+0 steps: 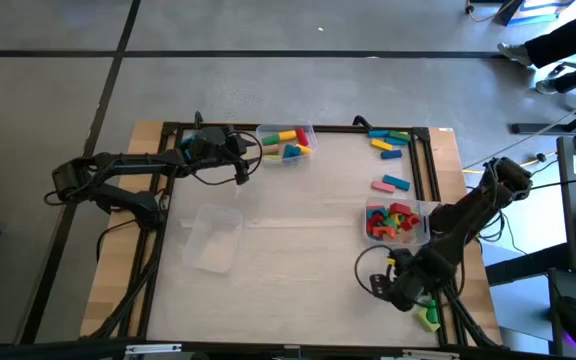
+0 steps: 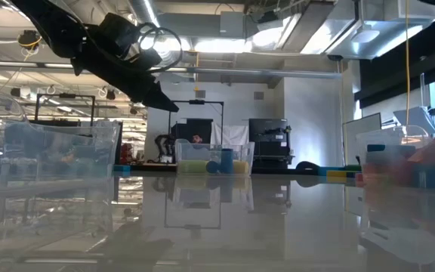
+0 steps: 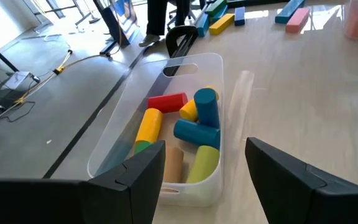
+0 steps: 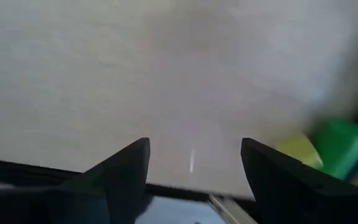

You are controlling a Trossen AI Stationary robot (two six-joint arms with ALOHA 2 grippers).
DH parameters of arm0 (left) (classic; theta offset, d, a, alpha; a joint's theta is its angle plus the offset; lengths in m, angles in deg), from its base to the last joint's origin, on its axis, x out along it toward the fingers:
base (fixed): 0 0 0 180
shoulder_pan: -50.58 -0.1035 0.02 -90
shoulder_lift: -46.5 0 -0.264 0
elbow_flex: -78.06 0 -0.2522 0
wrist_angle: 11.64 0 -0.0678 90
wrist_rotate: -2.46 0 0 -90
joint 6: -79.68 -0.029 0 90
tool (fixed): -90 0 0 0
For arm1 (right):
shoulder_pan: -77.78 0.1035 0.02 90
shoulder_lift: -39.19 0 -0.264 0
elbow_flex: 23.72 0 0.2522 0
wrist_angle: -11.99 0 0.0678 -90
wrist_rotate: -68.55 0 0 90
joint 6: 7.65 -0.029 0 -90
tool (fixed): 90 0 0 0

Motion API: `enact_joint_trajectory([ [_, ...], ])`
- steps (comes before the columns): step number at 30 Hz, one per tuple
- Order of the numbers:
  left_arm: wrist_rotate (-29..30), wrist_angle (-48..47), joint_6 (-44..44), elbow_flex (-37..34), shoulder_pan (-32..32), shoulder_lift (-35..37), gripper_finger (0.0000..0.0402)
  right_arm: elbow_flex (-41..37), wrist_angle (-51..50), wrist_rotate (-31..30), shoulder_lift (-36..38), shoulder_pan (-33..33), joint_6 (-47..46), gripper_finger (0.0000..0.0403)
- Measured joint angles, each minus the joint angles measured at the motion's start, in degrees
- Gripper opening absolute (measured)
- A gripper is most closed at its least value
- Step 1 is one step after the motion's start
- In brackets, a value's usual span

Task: Sort blocks by size
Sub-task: Put the green cylindrical block into the top transparent bin

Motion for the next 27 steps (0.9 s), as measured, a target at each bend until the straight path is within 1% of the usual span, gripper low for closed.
enact_joint_trajectory([
  [3,0.0,0.0,0.0,0.0,0.0,0.0,0.0218,0.0,-0.5,4.4,-1.4,1.4,-2.0,0.0257],
  [5,0.0,0.3,-0.2,0.0,0.0,0.0,0.0218,0.0,-0.5,5.8,-2.7,1.9,-2.2,0.0257],
  [8,0.0,3.5,-0.1,0.0,0.0,0.0,0.0218,0.0,-0.5,7.5,-4.5,2.2,-2.1,0.0257],
  [10,0.0,5.7,1.3,0.0,0.0,0.0,0.0218,0.0,-0.5,9.8,-5.6,2.8,-1.7,0.0257],
  [12,0.0,6.2,2.1,0.0,0.0,0.0,0.0218,0.0,-0.7,12.9,-6.7,3.7,-1.7,0.0257],
  [14,0.0,6.2,1.9,0.0,0.0,0.0,0.0218,0.0,-1.7,14.6,-7.7,4.9,-1.7,0.0257],
  [17,0.0,5.9,1.5,0.0,0.0,0.0,0.0218,0.0,-2.5,15.5,-9.1,7.0,-2.5,0.0257],
  [21,0.0,5.9,1.4,0.0,0.0,0.0,0.0218,0.0,-2.5,14.9,-10.8,9.5,-3.6,0.0257],
  [27,0.0,5.9,1.3,0.0,0.0,0.0,0.0218,0.2,-3.8,15.2,-12.2,10.9,-2.9,0.0257],
])
